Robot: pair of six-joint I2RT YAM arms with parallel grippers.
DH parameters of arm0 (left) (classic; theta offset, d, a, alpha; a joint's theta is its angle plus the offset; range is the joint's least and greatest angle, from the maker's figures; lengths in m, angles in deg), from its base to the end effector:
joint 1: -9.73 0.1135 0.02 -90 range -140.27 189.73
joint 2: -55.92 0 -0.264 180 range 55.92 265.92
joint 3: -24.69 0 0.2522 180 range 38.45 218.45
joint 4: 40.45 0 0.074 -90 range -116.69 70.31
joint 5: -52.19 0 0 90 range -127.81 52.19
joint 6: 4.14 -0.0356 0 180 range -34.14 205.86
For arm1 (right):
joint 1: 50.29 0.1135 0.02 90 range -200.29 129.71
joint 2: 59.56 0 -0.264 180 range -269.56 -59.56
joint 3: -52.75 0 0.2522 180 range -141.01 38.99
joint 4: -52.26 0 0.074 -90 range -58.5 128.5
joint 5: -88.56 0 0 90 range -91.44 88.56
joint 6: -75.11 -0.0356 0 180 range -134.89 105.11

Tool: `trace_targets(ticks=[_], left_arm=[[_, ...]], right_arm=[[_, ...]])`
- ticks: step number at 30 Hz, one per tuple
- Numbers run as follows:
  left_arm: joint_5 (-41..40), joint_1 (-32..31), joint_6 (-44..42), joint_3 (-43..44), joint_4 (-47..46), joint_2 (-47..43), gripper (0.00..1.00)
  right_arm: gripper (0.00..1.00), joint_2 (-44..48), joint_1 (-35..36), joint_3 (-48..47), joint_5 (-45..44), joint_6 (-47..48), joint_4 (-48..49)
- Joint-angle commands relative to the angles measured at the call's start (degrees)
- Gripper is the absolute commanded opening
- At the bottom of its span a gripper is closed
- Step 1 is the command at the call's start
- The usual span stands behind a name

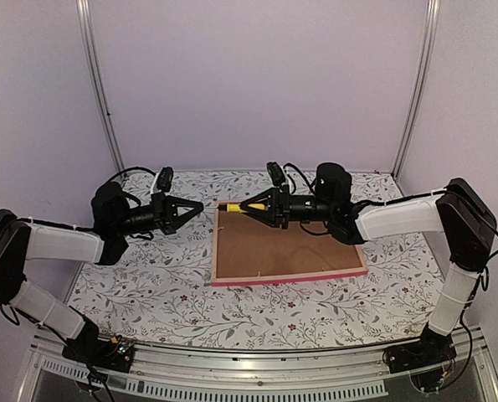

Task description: Take the photo out of the frame

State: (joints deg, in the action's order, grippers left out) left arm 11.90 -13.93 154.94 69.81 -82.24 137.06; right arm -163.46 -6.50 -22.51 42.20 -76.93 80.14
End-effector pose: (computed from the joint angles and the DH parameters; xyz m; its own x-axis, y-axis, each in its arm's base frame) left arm 0.2454 -0.1372 0.2358 -0.8588 -0.2832 -0.4269 0.4269 0.0651 -0.9020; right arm 0.2750 0.2977 0.2476 -0.8868 0.0353 -0.4607 -0.4599 0.0292 0.8875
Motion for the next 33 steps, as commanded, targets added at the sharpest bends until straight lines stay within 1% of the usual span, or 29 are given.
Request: trace_targets(ticks=[1,4,9,10,11,13,16,18,25,29,33], left_arm=[[0.40,-1.00,-0.36,1.20,-1.52,1.20,0.00],[0.60,-1.20,-0.86,1.72,-0.67,1.45,0.00],[1.18,-1.42,-1.63,2.46,0.63,1.74,0.00],[1.26,-1.40,-1.93,2.56,1.09,1.66,0.00],[1.22,-1.40,-2.35,2.65,1.54,1.50,0.03],[1.02,-1.40,-3.33,2.70,2.68,1.10,0.17],[0.46,-1.37,-5.33,2.78,4.83,0.57,0.44],[0.18,-1.33,-6.54,2.73,5.82,0.27,0.54],[-1.53,-0.65,-10.90,2.79,11.35,-0.72,0.82],[-3.48,-0.18,-14.32,3.51,15.47,0.00,0.99],[-6.94,0.41,-19.30,6.29,24.42,1.66,0.99]], right_arm=[[0.25,-0.08,-0.38,0.40,0.54,0.56,1.78],[0.17,-0.17,-0.38,0.44,0.57,0.69,1.61],[0.01,0.08,-0.49,0.87,-0.42,1.24,0.30],[0.00,0.34,-0.51,0.98,-0.93,1.49,-0.51],[0.00,0.71,-0.53,1.08,-1.49,2.09,-1.45],[0.00,1.59,-0.67,1.20,-2.87,3.24,-3.89],[0.00,3.41,-0.84,1.75,-5.23,5.44,-7.62],[0.00,4.43,-1.04,2.11,-6.67,6.77,-10.20],[0.00,6.89,-1.47,1.40,-12.03,12.09,-18.58],[0.00,6.85,-1.49,-2.16,-17.16,16.36,-25.47],[0.00,3.71,-1.52,-8.87,-22.87,21.70,-33.52]])
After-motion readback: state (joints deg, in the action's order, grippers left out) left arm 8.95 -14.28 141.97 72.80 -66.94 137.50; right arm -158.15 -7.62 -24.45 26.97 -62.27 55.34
